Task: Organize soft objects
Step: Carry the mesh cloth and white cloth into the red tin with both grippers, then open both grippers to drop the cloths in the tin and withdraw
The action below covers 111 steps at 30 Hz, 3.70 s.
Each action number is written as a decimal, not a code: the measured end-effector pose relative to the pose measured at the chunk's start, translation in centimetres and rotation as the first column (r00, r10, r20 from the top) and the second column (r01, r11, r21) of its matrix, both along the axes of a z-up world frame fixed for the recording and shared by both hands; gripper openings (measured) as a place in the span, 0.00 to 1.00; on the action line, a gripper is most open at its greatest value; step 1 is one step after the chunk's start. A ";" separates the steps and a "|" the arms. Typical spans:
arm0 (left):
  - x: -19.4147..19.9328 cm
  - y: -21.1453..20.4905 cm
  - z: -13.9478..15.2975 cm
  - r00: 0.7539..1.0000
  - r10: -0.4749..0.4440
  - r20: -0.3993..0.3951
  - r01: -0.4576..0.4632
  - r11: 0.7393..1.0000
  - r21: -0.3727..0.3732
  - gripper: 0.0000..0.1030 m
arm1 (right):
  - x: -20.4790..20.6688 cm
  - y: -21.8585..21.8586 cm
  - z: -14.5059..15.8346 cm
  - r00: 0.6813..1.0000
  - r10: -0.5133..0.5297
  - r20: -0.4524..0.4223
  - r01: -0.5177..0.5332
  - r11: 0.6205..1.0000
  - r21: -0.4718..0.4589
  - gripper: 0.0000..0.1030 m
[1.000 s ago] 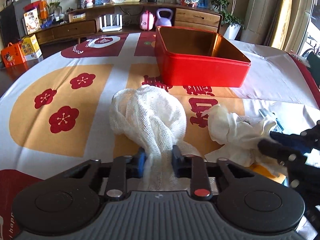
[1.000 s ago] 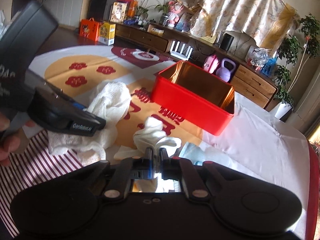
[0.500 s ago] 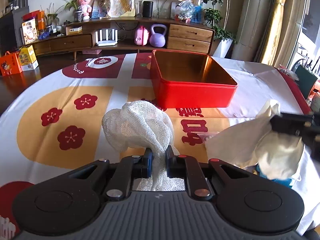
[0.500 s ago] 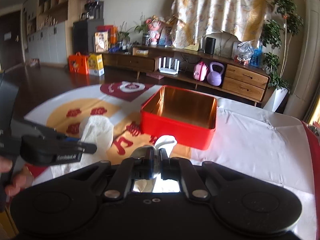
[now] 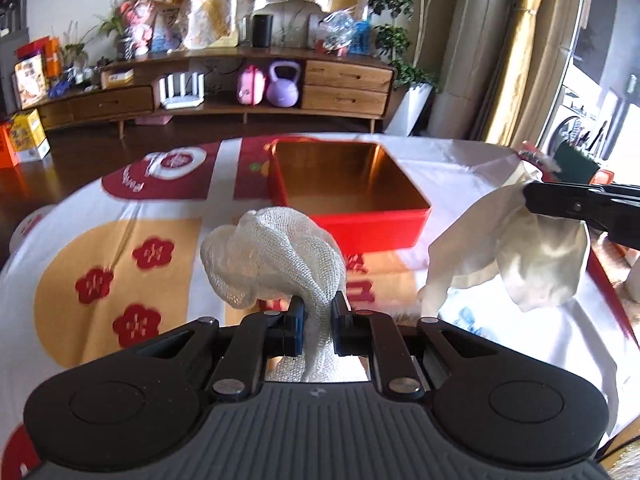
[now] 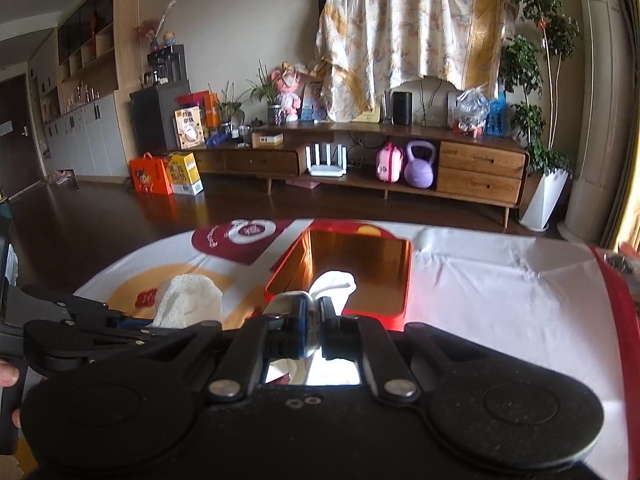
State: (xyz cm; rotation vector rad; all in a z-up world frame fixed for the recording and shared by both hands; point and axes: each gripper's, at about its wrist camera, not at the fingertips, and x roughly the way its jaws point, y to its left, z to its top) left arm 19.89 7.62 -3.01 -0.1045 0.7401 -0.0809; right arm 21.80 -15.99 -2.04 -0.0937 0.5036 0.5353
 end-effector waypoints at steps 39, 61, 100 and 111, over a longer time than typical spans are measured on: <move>22.0 -4.3 -0.1 0.993 -0.079 0.089 0.070 0.993 0.099 0.13 | 15.2 2.0 -2.8 0.998 -0.066 0.014 0.067 0.997 -0.037 0.06; 26.4 -3.8 -8.1 0.968 -0.161 -0.190 0.176 0.983 0.061 0.13 | 19.0 4.2 -9.4 0.978 -0.023 -0.206 -0.009 0.988 -0.153 0.14; 19.5 -4.6 0.3 0.989 -0.107 -0.103 0.112 0.993 0.046 0.56 | 13.5 1.3 -3.1 0.986 -0.034 -0.165 0.014 0.992 -0.122 0.71; 14.1 -5.3 3.7 0.993 -0.108 -0.037 0.109 0.993 0.048 0.56 | 9.0 -1.1 -0.1 0.990 -0.057 -0.133 0.053 0.998 -0.034 0.85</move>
